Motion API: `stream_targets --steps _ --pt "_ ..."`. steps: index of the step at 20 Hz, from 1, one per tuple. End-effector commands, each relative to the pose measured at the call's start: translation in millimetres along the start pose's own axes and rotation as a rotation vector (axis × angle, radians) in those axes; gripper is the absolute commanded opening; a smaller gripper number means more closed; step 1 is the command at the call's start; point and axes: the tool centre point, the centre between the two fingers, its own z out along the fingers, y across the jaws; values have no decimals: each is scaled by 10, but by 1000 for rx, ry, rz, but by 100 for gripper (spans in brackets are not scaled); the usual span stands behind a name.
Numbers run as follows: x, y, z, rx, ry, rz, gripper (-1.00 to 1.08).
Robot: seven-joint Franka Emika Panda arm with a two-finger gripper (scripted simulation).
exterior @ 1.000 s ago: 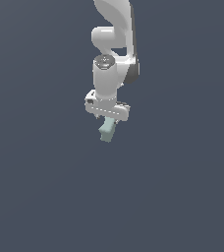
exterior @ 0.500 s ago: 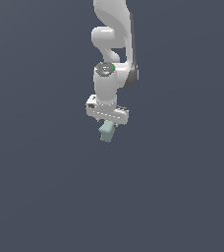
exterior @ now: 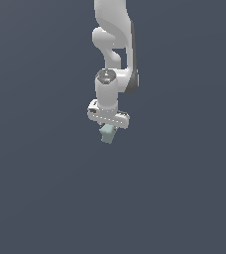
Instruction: Pick up the object and move it to a goal position.
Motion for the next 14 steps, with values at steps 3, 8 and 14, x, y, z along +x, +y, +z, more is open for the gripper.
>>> stream_targets --steps 3,8,14 --pt "0 3 10 0 0 1 -100" --pt "0 3 10 0 0 1 -100" --pt "12 7 -64 0 1 0 -100"
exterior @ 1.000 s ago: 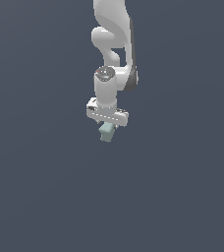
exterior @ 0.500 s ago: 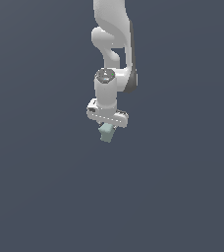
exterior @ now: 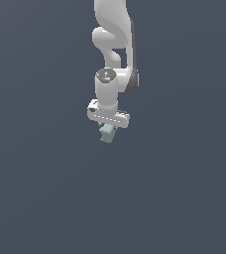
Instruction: Pick up the object and move it to a goal position.
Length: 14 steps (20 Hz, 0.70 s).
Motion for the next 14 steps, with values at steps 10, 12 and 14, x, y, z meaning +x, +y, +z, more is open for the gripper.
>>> stream_targets --steps 10,12,14 --pt "100 68 -538 0 1 0 -100" --pt "130 92 -696 0 1 1 -100" --pt "163 115 -874 0 1 1 -100"
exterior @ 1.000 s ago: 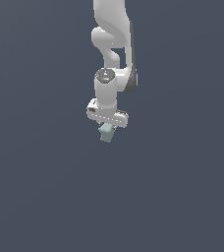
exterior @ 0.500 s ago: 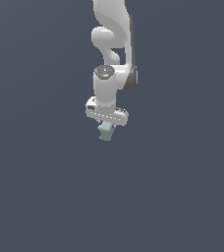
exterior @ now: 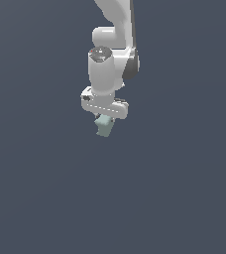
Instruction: Pick up the object and move it to a goal position.
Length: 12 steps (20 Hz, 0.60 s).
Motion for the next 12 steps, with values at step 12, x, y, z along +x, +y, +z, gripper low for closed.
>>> stream_targets --steps 12 --pt "249 167 -1304 0 1 1 -100"
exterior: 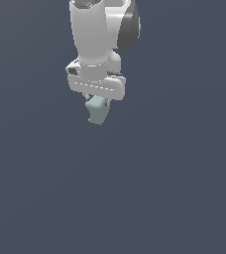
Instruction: Pick up the object and move it to a goal position.
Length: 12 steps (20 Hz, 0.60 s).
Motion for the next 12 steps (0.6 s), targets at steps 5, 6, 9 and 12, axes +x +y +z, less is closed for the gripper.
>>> stream_targets --steps 5,6,9,12 --pt "128 79 -646 0 0 0 -100" --pt "149 91 -745 0 0 0 -100" --pt "213 126 -1038 0 0 0 -100" --pt "275 157 -1306 0 0 0 -100"
